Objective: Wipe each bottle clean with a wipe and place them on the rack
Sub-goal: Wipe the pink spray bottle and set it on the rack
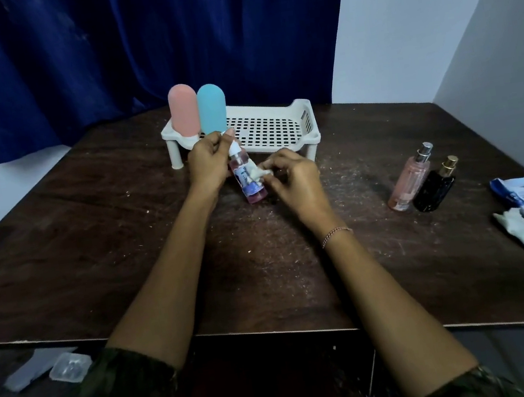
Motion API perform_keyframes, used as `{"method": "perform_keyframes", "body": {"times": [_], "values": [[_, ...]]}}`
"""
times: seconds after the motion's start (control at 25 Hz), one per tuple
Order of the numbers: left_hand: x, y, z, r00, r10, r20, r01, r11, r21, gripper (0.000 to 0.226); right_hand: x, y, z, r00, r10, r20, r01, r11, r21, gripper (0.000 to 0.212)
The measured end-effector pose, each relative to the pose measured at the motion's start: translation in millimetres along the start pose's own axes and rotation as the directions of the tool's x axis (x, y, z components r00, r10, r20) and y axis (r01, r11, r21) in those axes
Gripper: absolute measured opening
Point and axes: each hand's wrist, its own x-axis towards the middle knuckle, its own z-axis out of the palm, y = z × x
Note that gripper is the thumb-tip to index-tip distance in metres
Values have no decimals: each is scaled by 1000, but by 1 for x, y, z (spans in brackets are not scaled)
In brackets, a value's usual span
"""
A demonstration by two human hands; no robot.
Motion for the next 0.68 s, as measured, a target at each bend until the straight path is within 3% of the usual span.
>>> {"method": "perform_keyframes", "body": {"times": [0.16,0.32,0.52,0.68], "values": [[1,-3,-2,999,-28,-44,28,1000,-12,22,-3,1,2,997,-28,65,28,1000,2,18],[4,0,-8,986,-108,-125,82,977,-199,22,-3,0,-2,999,-3,48,2,1000,23,16],[6,0,-13,951,-302,-64,232,835,-499,25,-4,-7,-2,994,5,-113,6,995,97,17],[-1,8,-5,937,-349,31,283,702,-653,30,-5,-11,0,982,-59,-177,77,993,92,20]]}}
